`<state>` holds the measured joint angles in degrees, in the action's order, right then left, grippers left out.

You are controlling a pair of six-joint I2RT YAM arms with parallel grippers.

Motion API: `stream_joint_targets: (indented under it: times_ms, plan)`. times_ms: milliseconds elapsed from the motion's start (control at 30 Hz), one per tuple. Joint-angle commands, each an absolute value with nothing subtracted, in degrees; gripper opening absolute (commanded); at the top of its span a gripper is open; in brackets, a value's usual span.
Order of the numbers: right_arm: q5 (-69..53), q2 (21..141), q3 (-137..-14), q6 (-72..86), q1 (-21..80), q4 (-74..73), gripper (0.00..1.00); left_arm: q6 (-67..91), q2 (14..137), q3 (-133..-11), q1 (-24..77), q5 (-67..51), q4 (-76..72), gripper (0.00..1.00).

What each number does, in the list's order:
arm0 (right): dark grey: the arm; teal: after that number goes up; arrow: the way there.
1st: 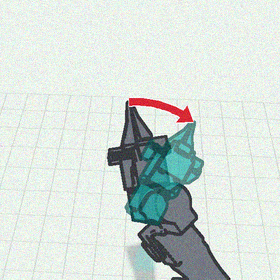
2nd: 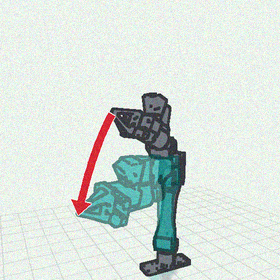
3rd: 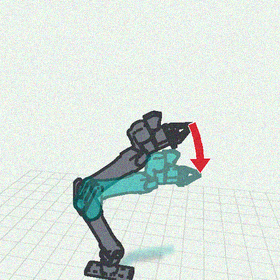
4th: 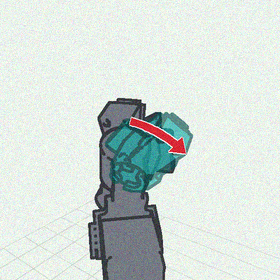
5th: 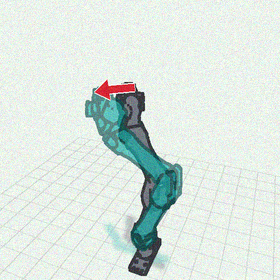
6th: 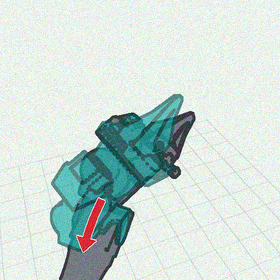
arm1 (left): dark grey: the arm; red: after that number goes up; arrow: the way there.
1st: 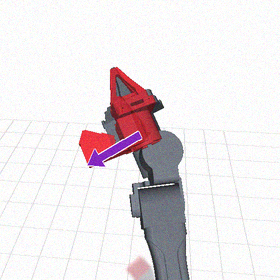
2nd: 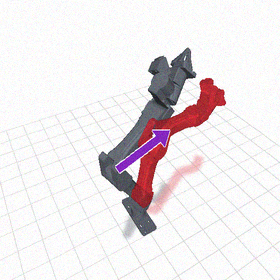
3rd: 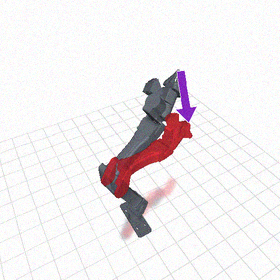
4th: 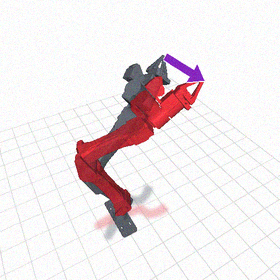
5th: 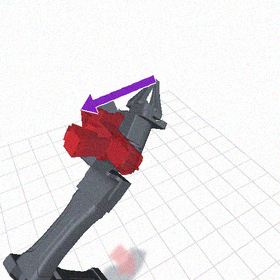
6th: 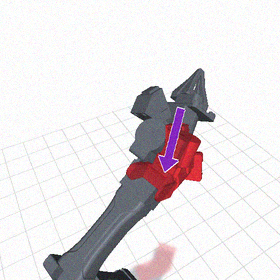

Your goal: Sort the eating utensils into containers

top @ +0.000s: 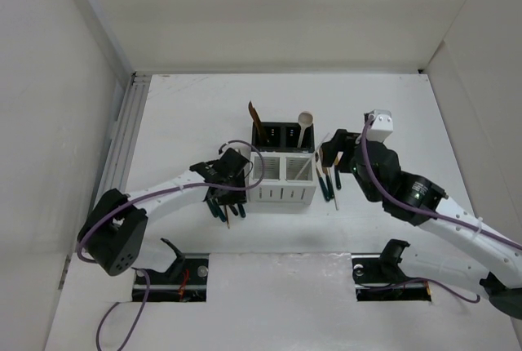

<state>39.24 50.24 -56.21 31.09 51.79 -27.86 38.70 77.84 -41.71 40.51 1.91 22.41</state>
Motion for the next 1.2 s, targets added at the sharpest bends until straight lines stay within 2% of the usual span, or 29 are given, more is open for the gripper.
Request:
stream_joint_targets:
  times_ms: [0,400,467,533,667,967,1167]
  plan:
    - [40.8,49.5,-55.9,32.8,52.0,-29.3,0.76,39.5,77.7,-43.8,40.6,4.1,24.6,0.32]
    - [43.8,47.8,-57.0,33.8,52.0,-32.8,0.76,41.1,84.1,-43.8,40.6,7.3,25.0,0.31]
    - [44.3,47.3,-57.0,33.8,52.0,-32.8,0.76,41.1,84.6,-43.1,39.5,7.9,25.0,0.24]
    - [44.3,47.3,-57.0,33.8,52.0,-33.3,0.76,40.4,84.6,-42.5,38.6,7.9,25.0,0.08]
    - [44.8,47.3,-56.4,33.8,52.0,-33.3,0.76,38.6,85.2,-41.9,36.9,7.9,24.5,0.00]
    - [45.4,46.8,-55.9,33.8,52.0,-34.5,0.76,37.3,85.2,-41.5,35.7,5.8,21.7,0.00]
    - [44.8,46.8,-57.0,32.6,52.0,-35.0,0.73,29.4,78.5,-45.4,32.7,1.1,20.4,0.00]
